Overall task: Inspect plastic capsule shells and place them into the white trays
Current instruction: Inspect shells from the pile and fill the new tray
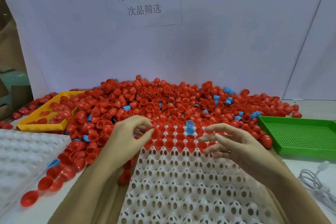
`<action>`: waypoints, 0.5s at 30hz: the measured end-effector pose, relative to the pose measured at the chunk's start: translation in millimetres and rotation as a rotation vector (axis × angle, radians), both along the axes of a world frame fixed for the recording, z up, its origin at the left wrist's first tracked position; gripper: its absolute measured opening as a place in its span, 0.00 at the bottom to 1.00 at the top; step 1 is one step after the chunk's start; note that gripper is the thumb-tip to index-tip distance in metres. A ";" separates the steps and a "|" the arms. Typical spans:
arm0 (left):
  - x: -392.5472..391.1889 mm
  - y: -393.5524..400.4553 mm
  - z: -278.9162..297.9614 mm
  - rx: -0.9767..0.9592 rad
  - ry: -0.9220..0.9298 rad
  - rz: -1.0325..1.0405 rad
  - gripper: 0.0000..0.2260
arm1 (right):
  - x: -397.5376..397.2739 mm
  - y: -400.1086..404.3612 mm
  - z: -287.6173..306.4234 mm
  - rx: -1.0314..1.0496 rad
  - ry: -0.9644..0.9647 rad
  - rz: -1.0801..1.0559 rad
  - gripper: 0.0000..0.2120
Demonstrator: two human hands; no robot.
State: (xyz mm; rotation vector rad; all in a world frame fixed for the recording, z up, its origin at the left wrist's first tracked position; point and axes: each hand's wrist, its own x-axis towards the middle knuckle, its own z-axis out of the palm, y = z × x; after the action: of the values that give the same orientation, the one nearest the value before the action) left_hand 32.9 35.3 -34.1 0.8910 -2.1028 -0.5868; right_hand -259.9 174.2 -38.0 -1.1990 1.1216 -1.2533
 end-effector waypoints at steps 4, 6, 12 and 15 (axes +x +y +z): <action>28.9 -12.5 2.1 -0.048 -0.099 -0.051 0.07 | -3.4 -2.3 -4.6 0.008 -0.013 -0.083 0.14; 34.5 -12.7 2.5 -0.008 -0.146 -0.135 0.09 | -3.6 -3.0 -7.0 0.004 -0.012 -0.100 0.13; 34.1 -10.6 -3.3 0.083 -0.395 -0.175 0.08 | -3.6 -3.9 -9.3 -0.012 -0.013 -0.121 0.11; 34.4 -9.8 -2.3 0.110 -0.428 -0.169 0.06 | -4.0 -4.6 -10.0 -0.008 -0.013 -0.116 0.11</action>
State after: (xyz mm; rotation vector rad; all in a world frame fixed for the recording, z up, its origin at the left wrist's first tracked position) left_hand 67.3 25.6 -36.4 0.9724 -2.5704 -0.6469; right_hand -263.9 169.6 -48.0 -1.1436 1.1917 -1.3525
